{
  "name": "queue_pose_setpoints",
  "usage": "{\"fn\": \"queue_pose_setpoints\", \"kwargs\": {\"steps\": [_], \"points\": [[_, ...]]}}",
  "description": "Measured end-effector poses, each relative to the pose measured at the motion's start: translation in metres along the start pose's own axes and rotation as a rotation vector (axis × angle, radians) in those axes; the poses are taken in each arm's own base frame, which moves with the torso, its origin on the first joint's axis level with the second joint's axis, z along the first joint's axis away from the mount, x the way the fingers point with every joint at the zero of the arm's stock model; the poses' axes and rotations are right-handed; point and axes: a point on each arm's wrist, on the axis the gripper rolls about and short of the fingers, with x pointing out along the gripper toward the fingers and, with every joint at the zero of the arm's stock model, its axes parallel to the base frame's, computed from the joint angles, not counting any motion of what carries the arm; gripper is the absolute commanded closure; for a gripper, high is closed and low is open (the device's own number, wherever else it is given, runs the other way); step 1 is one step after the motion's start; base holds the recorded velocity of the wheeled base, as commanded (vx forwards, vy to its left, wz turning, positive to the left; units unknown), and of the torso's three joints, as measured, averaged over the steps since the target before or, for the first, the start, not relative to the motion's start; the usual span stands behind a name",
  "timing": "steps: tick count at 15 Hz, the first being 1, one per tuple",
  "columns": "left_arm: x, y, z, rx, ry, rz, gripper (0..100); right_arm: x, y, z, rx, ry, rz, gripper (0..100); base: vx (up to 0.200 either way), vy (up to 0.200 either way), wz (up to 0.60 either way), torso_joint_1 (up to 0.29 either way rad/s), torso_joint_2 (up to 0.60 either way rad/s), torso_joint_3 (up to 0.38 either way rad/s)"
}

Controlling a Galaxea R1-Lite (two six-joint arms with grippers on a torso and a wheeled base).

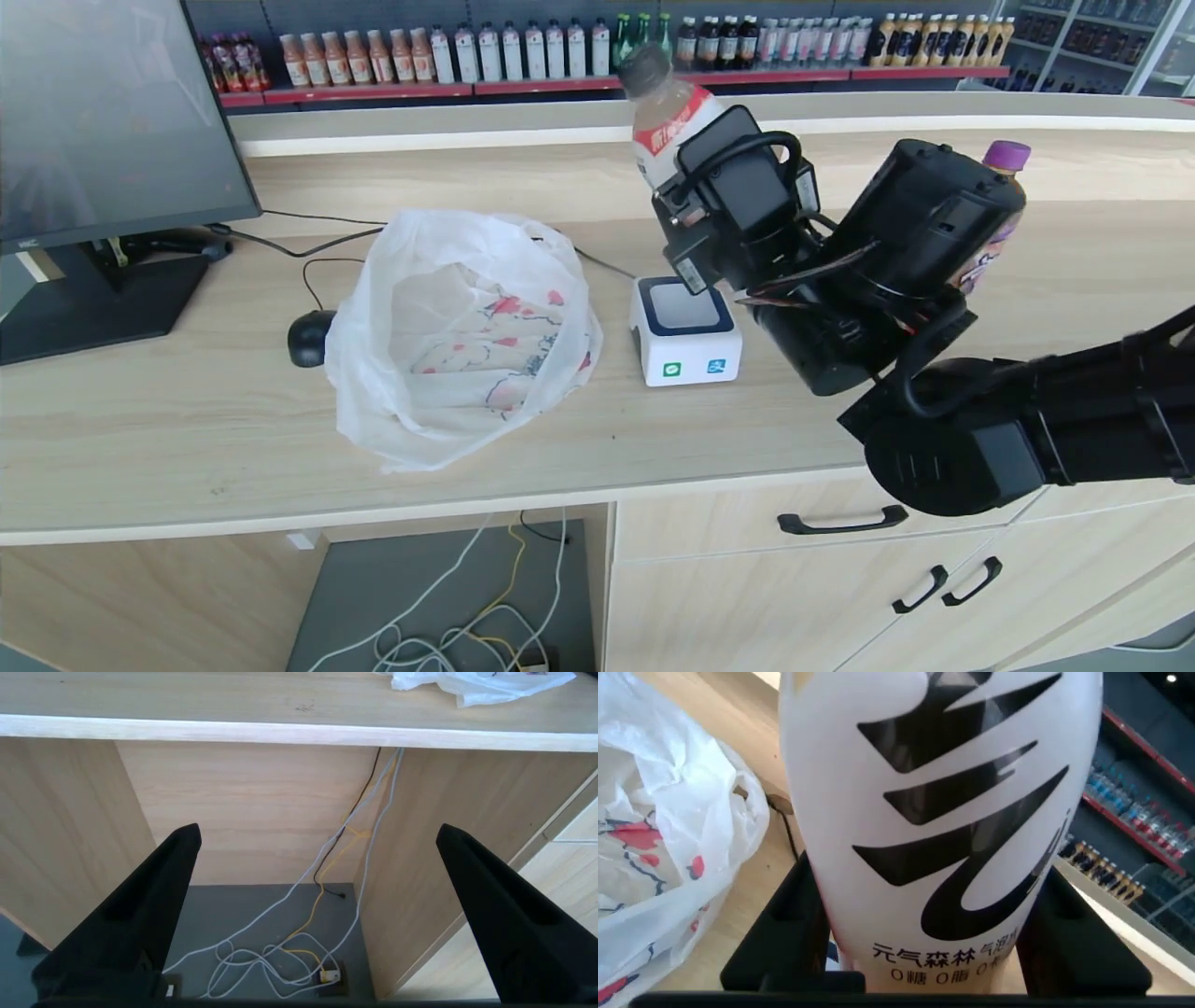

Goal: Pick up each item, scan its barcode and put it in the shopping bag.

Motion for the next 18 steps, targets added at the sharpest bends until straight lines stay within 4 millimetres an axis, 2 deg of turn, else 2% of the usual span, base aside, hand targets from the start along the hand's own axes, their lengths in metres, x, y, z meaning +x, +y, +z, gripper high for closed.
{"fn": "queue_pose_setpoints", "kwargs": {"steps": [6, 12, 18], "points": [[0.0, 0.0, 0.0, 0.0, -0.001, 0.0, 0, 0.011, -0.012, 0.0, -0.217, -0.119, 0.127, 100, 0.0, 0.0, 0.0, 0.0, 0.0, 0.0], [0.0, 0.0, 0.0, 0.0, 0.0, 0.0, 0, 0.013, -0.005, -0.007, -0.395, -0.223, 0.221, 100, 0.0, 0.0, 0.0, 0.0, 0.0, 0.0], [0.0, 0.0, 0.0, 0.0, 0.0, 0.0, 0, 0.009, 0.015, -0.024, -0.515, -0.333, 0.343, 100, 0.0, 0.0, 0.0, 0.0, 0.0, 0.0]]}}
